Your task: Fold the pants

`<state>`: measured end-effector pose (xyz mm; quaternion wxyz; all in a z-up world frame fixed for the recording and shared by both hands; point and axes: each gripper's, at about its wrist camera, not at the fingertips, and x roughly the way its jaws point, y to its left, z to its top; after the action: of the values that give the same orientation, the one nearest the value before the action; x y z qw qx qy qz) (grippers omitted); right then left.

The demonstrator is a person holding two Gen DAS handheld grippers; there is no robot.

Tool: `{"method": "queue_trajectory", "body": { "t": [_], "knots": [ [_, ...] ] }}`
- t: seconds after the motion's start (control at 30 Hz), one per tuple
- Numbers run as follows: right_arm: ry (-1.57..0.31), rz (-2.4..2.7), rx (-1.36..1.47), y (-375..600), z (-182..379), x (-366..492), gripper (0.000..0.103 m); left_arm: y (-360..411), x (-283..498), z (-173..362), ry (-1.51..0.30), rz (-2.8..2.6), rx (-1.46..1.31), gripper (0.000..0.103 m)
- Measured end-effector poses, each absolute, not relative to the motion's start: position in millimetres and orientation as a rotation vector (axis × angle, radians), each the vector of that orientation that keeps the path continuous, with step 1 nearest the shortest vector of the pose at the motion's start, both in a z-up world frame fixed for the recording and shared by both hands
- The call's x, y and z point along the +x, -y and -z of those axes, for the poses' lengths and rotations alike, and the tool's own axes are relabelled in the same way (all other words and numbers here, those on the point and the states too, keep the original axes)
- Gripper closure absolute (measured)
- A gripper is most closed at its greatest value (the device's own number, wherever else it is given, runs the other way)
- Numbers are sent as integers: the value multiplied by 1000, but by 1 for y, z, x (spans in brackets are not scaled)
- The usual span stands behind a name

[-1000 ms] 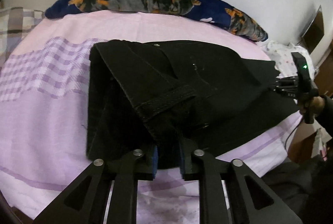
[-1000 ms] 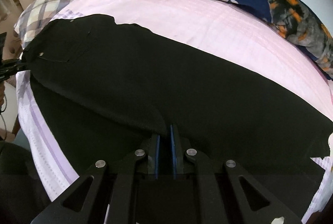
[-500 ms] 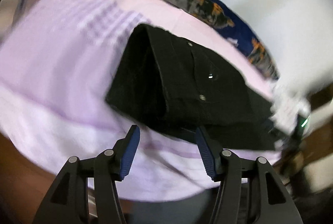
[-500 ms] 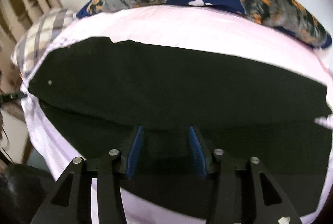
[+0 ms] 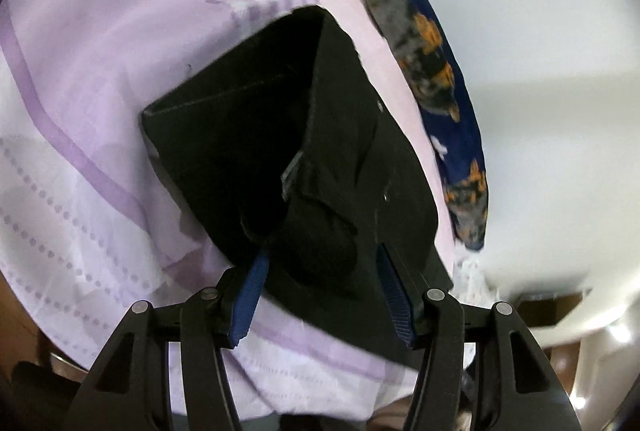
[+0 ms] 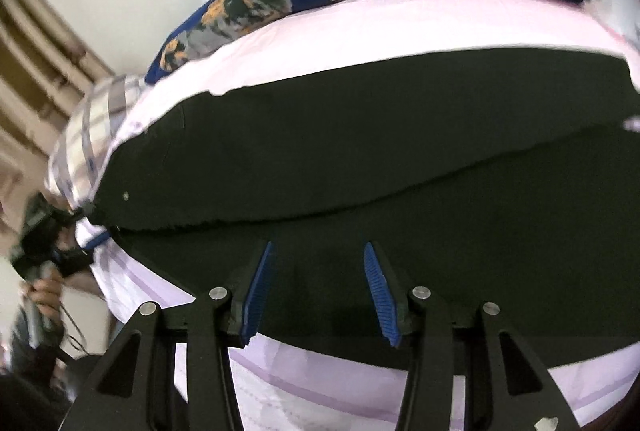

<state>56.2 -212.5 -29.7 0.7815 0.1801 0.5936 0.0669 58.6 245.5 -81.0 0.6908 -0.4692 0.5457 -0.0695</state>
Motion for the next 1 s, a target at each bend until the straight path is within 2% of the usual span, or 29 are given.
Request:
{"method": "queue_trajectory", "body": {
  "t": [0.03, 0.13, 0.23, 0.4, 0.57, 0.67, 0.7, 0.8, 0.93, 1.0],
  "knots": [
    [-1276, -135, 441, 217, 32, 55, 57, -246, 59, 83, -1209, 145, -1061, 49],
    [-1255, -95, 606, 235, 42, 48, 50, -245, 64, 85, -1156, 123, -1052, 77],
    [-1200, -43, 783, 255, 52, 43, 44, -241, 68, 73, -1122, 136, -991, 82],
    [-1123, -13, 1029, 278, 72, 46, 44, -241, 79, 49, -1089, 153, -960, 83],
    [-1060, 53, 999, 302, 70, 69, 45, -243, 87, 44, -1104, 135, -947, 83],
    [-1037, 128, 984, 331, 73, 80, 51, -245, 88, 45, -1122, 114, -931, 83],
    [-1028, 145, 985, 341, 74, 83, 58, -246, 89, 46, -1128, 107, -927, 83],
    [-1003, 200, 982, 373, 74, 87, 67, -247, 90, 49, -1151, 87, -920, 83],
    [-971, 310, 956, 413, 73, 88, 68, -248, 94, 53, -1179, 59, -898, 83],
    [-957, 343, 965, 431, 71, 87, 73, -248, 96, 56, -1190, 51, -889, 83]
  ]
}}
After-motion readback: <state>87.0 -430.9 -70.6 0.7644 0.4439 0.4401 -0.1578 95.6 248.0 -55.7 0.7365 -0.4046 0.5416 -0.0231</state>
